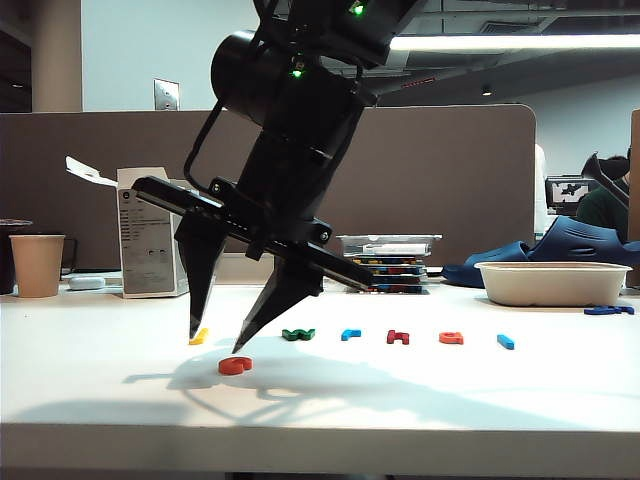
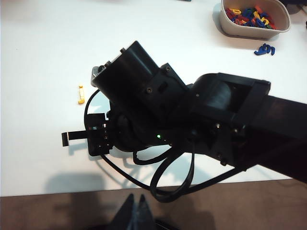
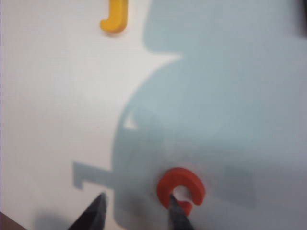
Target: Select the appropriate letters from the row of letter magnets placed on the table to arrange into the word "car".
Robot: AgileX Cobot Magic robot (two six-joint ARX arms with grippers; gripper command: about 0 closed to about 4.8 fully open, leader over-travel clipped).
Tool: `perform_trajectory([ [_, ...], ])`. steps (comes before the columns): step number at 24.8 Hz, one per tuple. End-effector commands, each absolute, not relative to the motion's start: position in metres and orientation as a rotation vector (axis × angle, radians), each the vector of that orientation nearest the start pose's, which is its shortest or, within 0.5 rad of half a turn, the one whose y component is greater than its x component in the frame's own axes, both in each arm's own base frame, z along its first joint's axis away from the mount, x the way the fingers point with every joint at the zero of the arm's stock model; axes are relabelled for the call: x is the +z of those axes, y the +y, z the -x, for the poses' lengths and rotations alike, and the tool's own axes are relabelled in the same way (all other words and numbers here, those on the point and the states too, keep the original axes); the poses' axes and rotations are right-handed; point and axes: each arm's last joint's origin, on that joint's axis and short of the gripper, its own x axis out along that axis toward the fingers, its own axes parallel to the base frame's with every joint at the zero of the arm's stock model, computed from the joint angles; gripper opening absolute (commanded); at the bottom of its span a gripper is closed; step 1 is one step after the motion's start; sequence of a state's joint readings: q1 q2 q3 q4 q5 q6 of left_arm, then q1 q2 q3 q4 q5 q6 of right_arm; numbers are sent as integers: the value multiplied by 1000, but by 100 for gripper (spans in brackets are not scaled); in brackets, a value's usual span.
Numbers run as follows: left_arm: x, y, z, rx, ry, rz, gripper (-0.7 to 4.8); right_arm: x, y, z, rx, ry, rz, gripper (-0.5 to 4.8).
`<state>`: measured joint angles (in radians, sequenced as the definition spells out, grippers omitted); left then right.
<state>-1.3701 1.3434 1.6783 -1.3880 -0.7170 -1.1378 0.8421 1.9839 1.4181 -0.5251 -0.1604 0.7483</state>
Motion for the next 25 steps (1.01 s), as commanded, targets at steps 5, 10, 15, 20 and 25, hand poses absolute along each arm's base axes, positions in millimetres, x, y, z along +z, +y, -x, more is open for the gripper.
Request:
perform_trajectory([
  [5, 421, -208, -62, -201, 740, 160, -5, 173, 311, -269, 450, 1349, -252, 162],
  [10, 421, -208, -62, -200, 739, 159, -6, 162, 314, -269, 450, 1384, -243, 162],
  [15, 421, -208, -62, -201, 739, 160, -6, 161, 314, -269, 446, 1382, -241, 156],
  [20, 421, -208, -62, -201, 739, 160, -6, 160, 312, -268, 415, 1382, -222, 117],
  [25, 421, -208, -62, -201, 740, 160, -5, 148, 310, -267, 369, 1419, -180, 103],
])
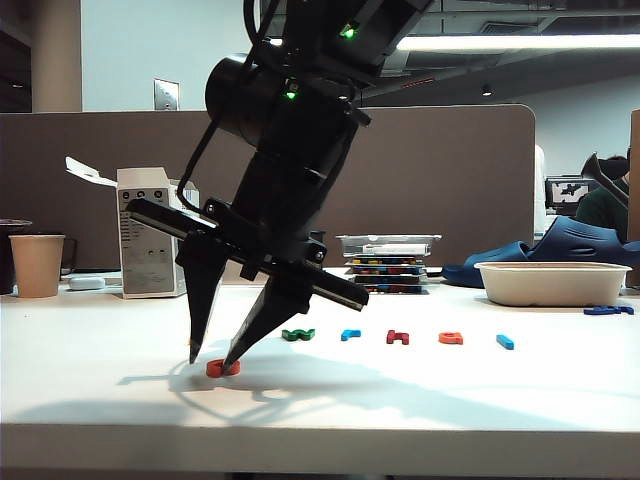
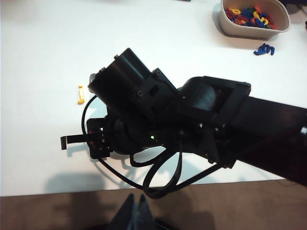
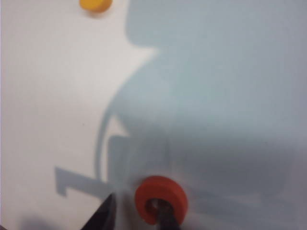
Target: Select the appropriate letters from the row of letter magnets placed on the table to arrange into the word "car".
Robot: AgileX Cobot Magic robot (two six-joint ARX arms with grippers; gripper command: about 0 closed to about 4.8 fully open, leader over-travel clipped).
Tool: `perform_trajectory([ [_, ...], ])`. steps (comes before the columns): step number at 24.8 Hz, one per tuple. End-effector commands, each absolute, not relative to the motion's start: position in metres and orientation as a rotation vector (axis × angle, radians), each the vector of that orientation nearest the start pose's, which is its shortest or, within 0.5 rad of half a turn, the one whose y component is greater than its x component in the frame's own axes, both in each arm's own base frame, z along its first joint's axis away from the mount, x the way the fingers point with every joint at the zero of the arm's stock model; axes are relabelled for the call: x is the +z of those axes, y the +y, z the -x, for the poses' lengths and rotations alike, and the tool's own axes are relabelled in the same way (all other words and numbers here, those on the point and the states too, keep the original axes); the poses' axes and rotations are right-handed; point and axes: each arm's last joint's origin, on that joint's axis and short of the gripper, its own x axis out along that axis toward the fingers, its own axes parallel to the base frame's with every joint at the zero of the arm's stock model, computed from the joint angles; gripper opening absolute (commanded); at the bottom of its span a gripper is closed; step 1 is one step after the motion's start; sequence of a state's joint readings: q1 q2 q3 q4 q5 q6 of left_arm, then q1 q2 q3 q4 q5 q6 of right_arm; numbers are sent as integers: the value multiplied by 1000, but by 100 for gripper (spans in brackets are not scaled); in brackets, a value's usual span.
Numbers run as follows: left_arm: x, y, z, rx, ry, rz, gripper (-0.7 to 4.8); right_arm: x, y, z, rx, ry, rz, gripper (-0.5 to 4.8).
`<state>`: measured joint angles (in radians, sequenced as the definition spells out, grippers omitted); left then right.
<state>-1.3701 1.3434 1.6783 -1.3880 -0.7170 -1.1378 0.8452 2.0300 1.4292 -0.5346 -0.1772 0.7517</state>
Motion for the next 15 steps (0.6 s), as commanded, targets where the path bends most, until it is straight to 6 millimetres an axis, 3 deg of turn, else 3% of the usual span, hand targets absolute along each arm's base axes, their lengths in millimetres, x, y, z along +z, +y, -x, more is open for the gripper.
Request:
perform_trajectory([
  [1, 421, -208, -62, -201, 739, 160, -6, 145, 310, -267, 363, 1427, -174, 103],
  [9, 421, -208, -62, -201, 739, 159, -5, 125, 308, -264, 329, 1496, -97, 102],
  [12, 421, -208, -62, -201, 739, 160, -6, 123, 305, -263, 315, 1496, -31, 38],
  [15, 421, -208, -62, -201, 740, 160, -6, 123, 304, -263, 304, 1487, -3, 37],
])
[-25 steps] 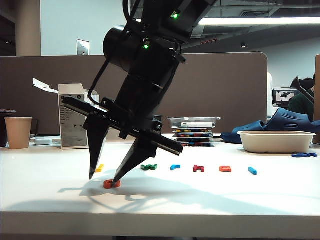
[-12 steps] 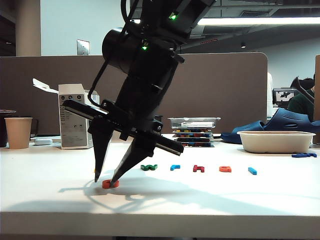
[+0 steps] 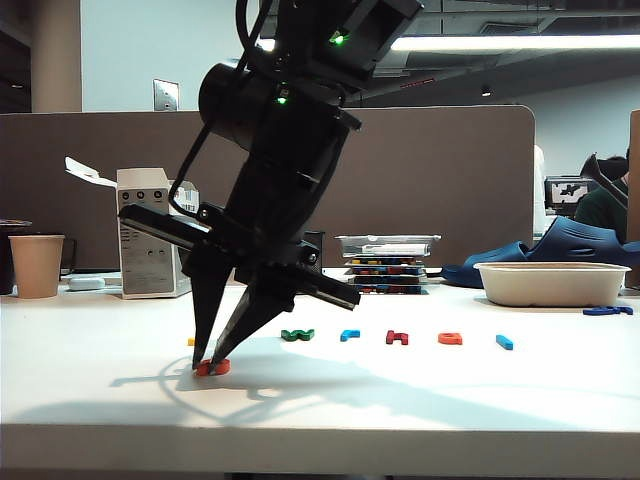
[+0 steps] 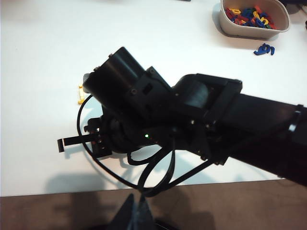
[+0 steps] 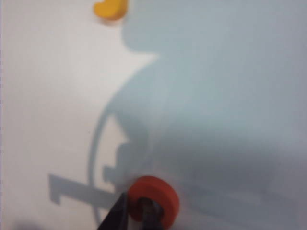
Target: Select the appropriate letters from the row of letter magnets placed on the table to arrange into the word "car".
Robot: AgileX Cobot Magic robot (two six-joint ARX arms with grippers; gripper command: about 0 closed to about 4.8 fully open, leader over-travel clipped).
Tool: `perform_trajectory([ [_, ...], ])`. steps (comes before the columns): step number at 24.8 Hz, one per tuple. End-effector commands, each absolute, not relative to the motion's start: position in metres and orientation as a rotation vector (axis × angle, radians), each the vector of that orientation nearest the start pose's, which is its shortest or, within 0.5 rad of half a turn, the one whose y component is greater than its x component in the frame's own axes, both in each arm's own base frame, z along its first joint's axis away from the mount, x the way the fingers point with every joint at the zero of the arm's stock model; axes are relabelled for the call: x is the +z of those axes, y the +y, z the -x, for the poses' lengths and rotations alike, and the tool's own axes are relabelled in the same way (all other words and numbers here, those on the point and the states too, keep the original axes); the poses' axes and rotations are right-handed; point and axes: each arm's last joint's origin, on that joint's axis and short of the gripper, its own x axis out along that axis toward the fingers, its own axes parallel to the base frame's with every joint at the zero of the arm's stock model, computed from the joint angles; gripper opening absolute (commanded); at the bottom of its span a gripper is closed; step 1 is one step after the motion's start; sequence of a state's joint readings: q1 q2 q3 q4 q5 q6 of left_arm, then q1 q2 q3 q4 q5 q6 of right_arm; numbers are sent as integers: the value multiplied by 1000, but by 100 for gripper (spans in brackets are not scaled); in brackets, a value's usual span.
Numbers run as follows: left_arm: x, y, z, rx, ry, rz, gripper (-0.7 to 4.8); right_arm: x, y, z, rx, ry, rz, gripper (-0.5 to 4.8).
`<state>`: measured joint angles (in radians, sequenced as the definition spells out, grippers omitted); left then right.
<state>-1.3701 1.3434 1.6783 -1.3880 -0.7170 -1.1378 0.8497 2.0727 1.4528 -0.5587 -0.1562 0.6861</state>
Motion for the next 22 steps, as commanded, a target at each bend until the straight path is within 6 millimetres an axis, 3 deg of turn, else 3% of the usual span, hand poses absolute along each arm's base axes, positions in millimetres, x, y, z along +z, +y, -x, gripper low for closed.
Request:
perform_trajectory([
  [1, 421, -208, -62, -201, 740, 159, -5, 123, 304, -263, 304, 1482, 5, 23],
  [3, 421, -208, -62, -201, 740, 159, -5, 123, 304, -263, 311, 1476, 15, -8],
  [10, 421, -208, -62, -201, 740, 159, -6, 124, 304, -265, 341, 1447, 57, -7],
  [22, 421, -208, -62, -201, 740, 159, -6, 144, 303, -267, 619, 1396, 301, -7],
])
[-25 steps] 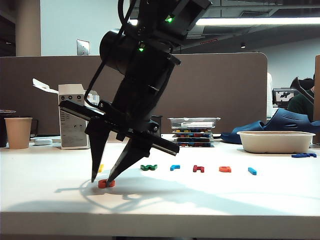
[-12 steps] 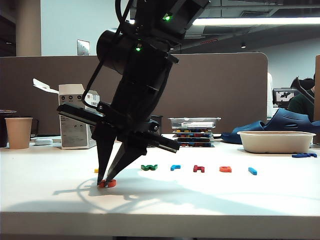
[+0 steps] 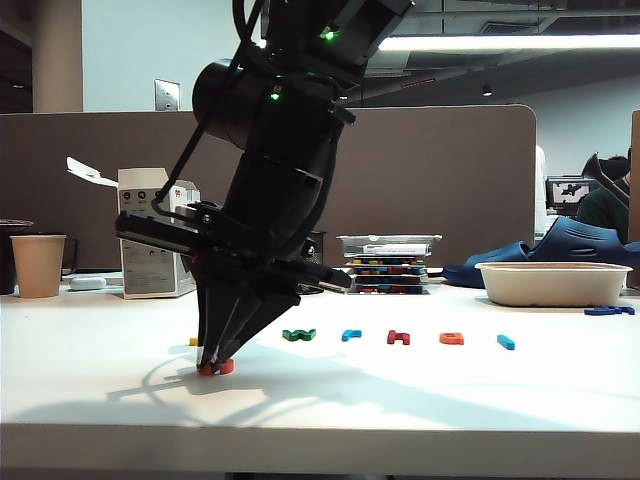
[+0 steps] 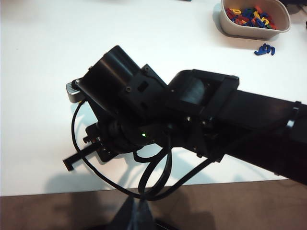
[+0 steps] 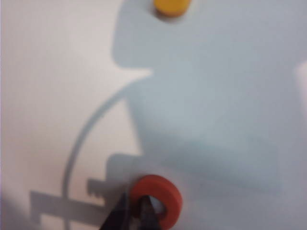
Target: Select the appropriate letters from the row of letter magnets placed on the table to arrange into the word "car".
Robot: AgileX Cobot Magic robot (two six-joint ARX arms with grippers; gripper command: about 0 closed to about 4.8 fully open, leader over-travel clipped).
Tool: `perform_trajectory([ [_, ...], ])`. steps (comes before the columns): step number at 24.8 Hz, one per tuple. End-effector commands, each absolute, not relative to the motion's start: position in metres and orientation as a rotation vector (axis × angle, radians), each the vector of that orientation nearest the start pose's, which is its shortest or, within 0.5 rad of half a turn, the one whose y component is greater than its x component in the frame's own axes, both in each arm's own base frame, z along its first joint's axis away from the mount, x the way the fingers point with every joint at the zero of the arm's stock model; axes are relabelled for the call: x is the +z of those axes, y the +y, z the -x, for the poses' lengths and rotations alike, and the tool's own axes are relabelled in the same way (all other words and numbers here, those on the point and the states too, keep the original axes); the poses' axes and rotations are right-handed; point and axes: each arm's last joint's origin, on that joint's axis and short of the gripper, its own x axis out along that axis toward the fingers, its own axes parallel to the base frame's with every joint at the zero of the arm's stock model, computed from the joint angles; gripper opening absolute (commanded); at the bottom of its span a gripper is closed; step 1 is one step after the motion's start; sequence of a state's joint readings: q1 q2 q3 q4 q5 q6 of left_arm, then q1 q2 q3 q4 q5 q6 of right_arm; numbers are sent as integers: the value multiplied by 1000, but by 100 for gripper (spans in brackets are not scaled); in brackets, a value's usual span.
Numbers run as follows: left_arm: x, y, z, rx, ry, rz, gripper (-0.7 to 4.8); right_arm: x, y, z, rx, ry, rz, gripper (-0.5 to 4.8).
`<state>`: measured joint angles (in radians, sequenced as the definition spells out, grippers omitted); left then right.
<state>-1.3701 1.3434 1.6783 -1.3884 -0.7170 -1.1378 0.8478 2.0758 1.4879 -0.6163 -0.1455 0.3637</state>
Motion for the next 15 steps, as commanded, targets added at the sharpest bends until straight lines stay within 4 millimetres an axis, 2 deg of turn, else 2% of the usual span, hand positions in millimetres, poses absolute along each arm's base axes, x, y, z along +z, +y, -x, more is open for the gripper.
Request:
perform_trajectory([
  [1, 421, -208, -62, -201, 740, 159, -6, 147, 303, -267, 638, 1387, 322, -7],
  [9, 421, -208, -62, -201, 740, 160, -6, 175, 294, -266, 771, 1281, 444, -7],
  [15, 421, -207, -62, -201, 739, 160, -5, 189, 286, -266, 844, 1236, 537, -7],
])
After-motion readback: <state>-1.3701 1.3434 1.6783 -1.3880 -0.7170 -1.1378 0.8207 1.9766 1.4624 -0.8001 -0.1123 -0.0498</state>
